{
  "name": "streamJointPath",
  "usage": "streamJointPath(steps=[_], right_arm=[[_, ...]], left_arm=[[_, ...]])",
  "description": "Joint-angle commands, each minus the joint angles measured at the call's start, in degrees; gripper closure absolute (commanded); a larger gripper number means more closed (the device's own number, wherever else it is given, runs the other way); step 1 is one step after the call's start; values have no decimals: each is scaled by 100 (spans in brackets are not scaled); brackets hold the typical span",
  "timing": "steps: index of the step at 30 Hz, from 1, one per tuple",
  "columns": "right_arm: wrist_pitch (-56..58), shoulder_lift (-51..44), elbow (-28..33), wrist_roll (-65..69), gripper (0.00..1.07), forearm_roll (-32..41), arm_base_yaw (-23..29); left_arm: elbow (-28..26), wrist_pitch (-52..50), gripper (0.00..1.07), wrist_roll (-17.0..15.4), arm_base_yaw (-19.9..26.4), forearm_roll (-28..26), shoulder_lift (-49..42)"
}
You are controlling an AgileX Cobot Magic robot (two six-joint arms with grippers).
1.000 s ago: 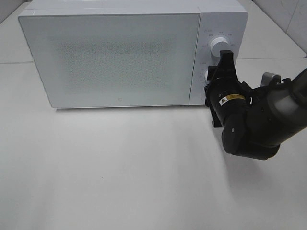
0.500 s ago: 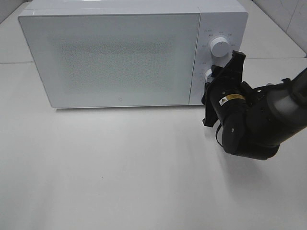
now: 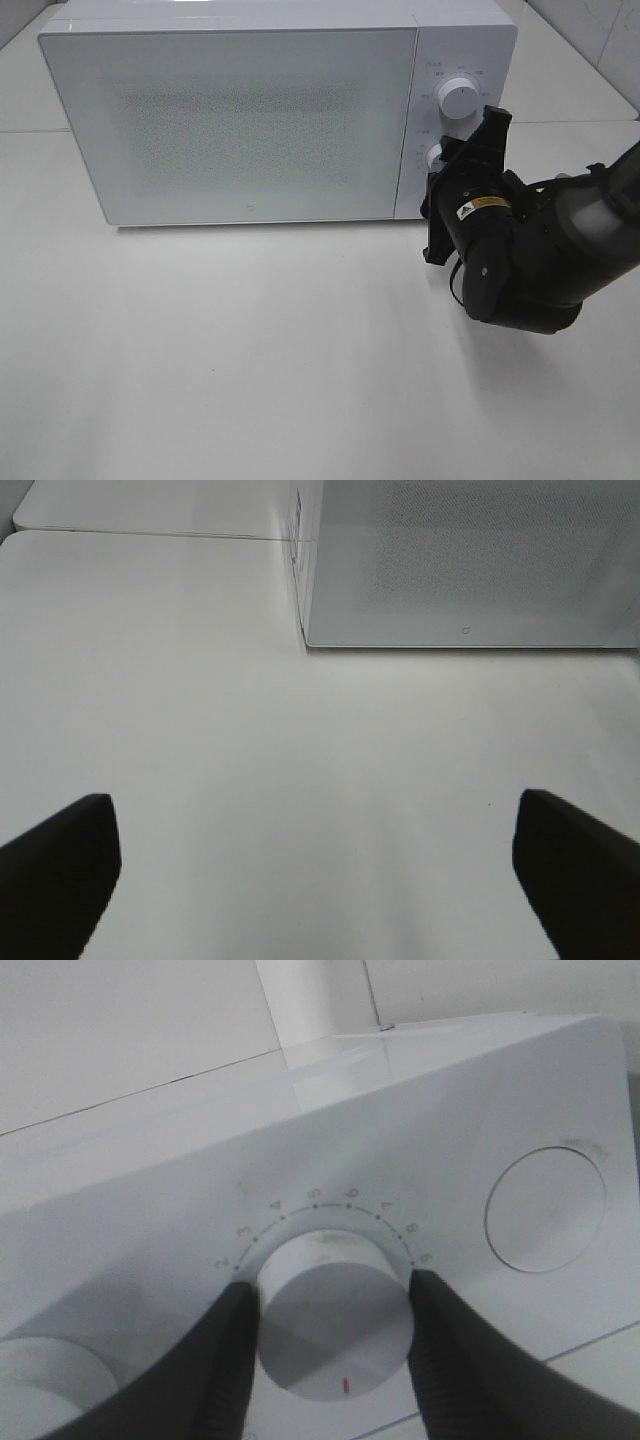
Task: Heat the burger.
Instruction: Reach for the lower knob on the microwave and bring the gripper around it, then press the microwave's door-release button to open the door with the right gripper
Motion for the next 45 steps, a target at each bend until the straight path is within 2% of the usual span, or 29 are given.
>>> streamJointPath(steps=[1,2,3,4,6,7,9,12,21,29,32,34,36,45], right_arm=[[-1324,-17,-183,-132,66,63,-109],[-1324,-17,-183,-132,66,63,-109],[-1324,-17,-183,-149,59,166,-109],[-1324,-17,-183,-149,59,166,-109],[-1324,-17,-183,-355,46,292,-109],[-1324,-17,-183,-355,46,292,-109],[-1324,-17,-183,-613,37,315,-109],[-1324,-17,-183,-688,32,275,-92],[-1301,-160,-17,-699,32,86,-92],[-1220,-659,653,-894,32,-235,-92],[-1129,-1008,1100,-922,32,-384,-92],[-1094,-1094,1192,-957,32,-441,-92],[-917,-1513,1587,-1369,32,-756,-92],[-653,-2292,1891,-2286,32,-1301,-92]], left_arm=[[6,-34,6,-11,17,-23,-23],[6,-34,6,-11,17,-23,-23],[6,-34,6,-11,17,-23,-23],[6,-34,6,-11,17,-23,-23],[6,-34,6,-11,17,-23,-23],[6,-34,6,-11,17,-23,-23],[6,-34,6,-11,17,-23,-23],[6,-34,6,-11,17,-23,-23],[6,-34,6,-11,17,-23,-23],[6,-34,6,-11,17,-23,-23],[6,-34,6,-11,17,-23,-23],[6,-34,6,-11,17,-23,-23],[6,-34,6,-11,17,-23,-23],[6,-34,6,-11,17,-23,-23]])
